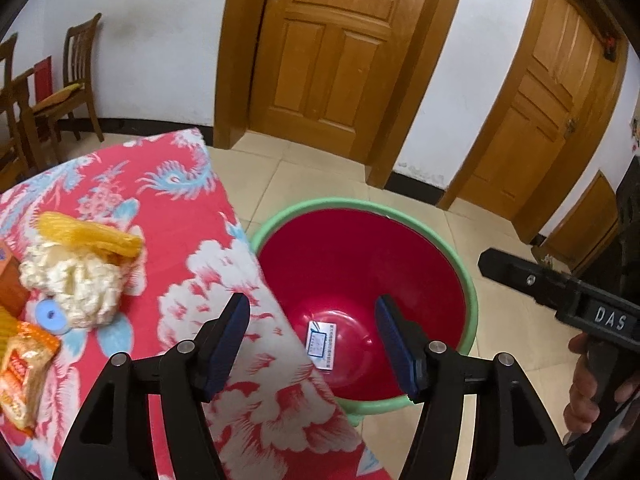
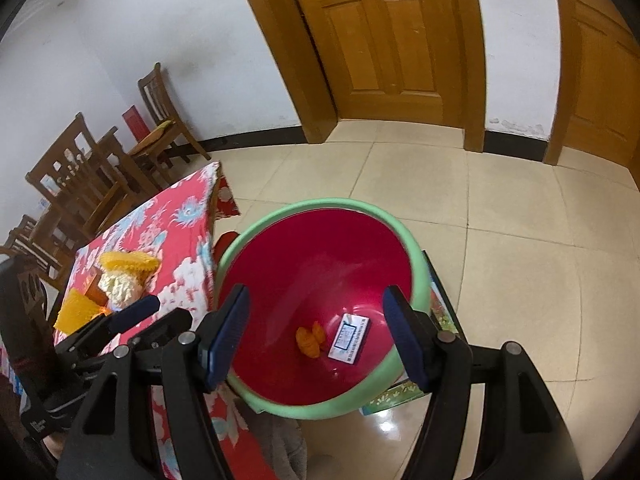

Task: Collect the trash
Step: 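Move the right tool back to the table and grasp a yellow foam net sleeve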

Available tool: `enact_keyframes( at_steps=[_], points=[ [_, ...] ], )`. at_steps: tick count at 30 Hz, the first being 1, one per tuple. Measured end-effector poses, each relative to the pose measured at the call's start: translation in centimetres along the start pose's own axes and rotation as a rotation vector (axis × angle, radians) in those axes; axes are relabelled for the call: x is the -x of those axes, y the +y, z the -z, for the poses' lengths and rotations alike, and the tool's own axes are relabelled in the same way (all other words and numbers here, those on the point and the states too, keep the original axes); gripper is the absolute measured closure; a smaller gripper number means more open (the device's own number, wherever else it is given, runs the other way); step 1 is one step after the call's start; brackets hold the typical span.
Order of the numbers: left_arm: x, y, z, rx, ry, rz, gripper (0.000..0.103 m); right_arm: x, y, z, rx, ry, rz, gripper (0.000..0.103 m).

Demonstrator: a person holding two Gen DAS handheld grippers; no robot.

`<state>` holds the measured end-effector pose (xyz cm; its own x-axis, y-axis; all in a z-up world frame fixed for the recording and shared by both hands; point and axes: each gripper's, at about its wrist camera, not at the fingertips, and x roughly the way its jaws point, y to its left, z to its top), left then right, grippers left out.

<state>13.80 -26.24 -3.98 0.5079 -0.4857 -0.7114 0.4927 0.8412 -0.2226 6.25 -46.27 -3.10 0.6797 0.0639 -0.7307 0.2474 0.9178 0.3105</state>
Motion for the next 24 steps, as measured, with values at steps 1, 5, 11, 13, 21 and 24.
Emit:
enact_keyframes(
  at_steps=[1,5,11,13,21,24],
  points=[
    [0.4,0.2,0.0,0.006,-0.005,-0.005,0.037,0.1,0.4,0.1,0.005,0.000,-0.008,0.034],
    [2.3,1.6,0.1,0.033,-0.030,-0.028,0.037,0.2,2.1,0.3,0.032,0.005,-0.037,0.034],
    [5.1,4.4,0.4,0.078,-0.059,-0.079,0.037,-0.3,5.5,0.7,0.080,0.030,-0.093,0.033],
    [6.0,5.5,0.7,0.095,-0.069,-0.099,0.037,-0.6,6.7,0.9,0.098,0.039,-0.109,0.033],
    [8.8,9.5,1.7,0.153,-0.093,-0.177,0.037,-1.4,11.4,1.1,0.174,0.056,-0.164,0.033],
    [9.7,10.8,1.9,0.171,-0.104,-0.203,0.037,-2.0,13.0,1.1,0.201,0.065,-0.178,0.033]
  ],
)
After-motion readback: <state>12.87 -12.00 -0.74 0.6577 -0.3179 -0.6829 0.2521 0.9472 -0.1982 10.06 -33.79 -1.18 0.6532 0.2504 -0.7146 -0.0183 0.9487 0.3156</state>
